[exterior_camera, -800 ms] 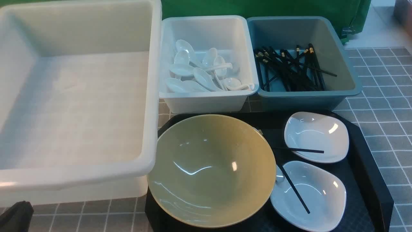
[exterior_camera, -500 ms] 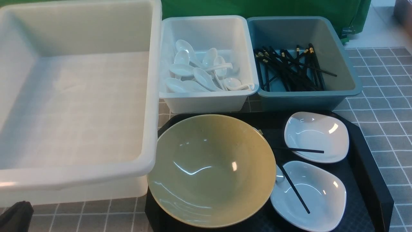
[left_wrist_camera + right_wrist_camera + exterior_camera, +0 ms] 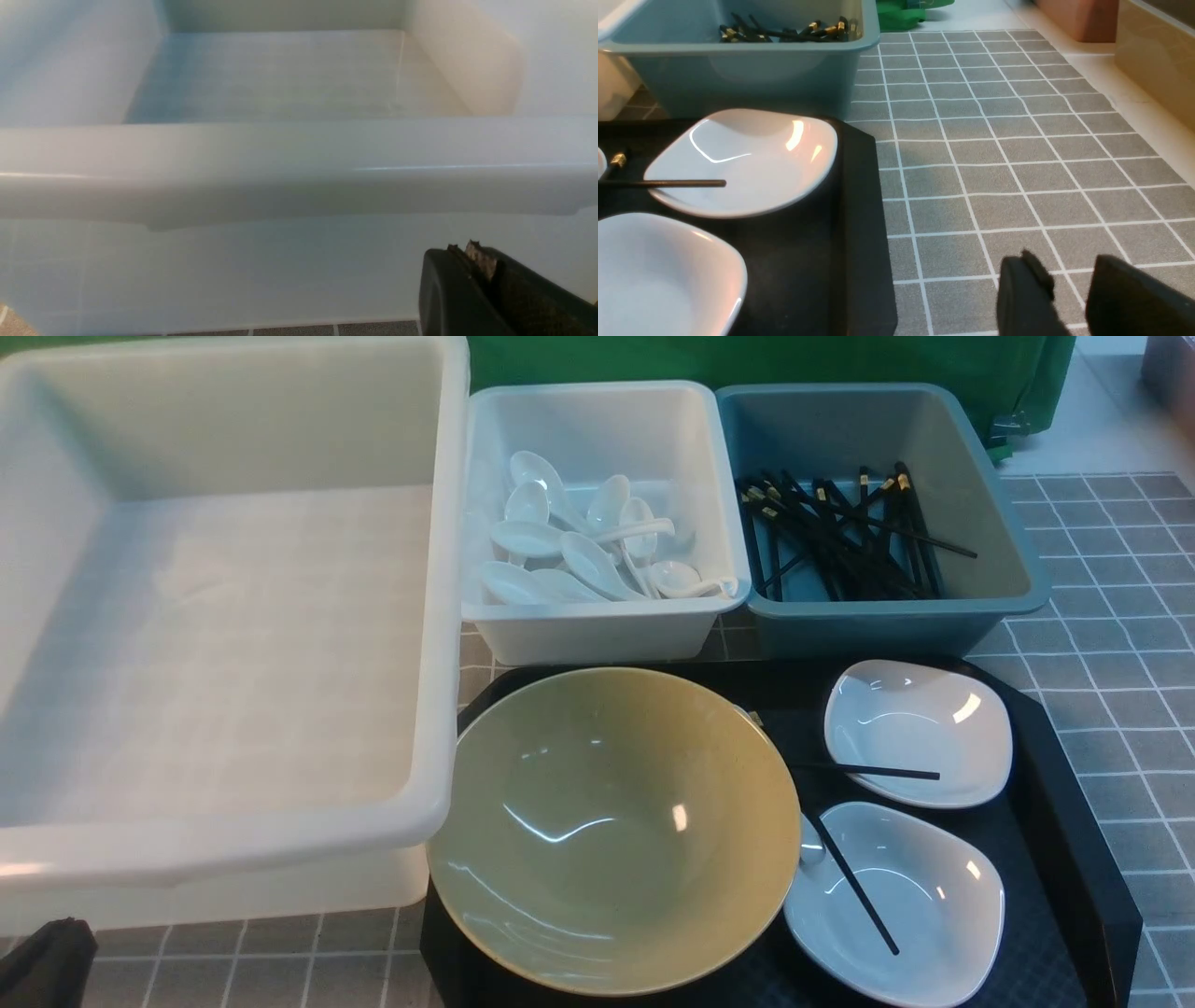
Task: On grey table put chopsticks spoon bowls plates into blue grey white boxes.
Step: 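Grasp the large bowl on the tray by its rim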
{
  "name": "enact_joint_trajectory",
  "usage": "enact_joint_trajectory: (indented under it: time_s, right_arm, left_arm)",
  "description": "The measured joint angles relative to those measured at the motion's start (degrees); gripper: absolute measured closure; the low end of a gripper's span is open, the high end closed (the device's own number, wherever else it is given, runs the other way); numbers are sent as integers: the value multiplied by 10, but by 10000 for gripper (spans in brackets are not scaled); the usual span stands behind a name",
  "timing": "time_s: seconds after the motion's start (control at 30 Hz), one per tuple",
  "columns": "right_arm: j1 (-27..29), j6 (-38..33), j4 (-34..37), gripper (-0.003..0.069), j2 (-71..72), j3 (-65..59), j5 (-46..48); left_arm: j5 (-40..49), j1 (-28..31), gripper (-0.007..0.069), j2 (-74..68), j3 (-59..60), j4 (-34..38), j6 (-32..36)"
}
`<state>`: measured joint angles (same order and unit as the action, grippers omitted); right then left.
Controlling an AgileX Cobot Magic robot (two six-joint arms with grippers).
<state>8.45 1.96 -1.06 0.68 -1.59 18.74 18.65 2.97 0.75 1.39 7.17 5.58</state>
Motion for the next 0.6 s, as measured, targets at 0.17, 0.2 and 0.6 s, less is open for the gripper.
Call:
enact_joint_trajectory:
  time_s: [0.17,0.2,0.6]
  right_arm:
    - [0,0,0,421,0,0,0]
    - [0,0,0,421,0,0,-1]
    - [0,0,0,421,0,0,-222]
  left_arm:
    - [-1,0,633,0,0,-2,1]
    - [-3,0,633,0,0,-2,1]
    - [-140,0,633,0,1,-4,1]
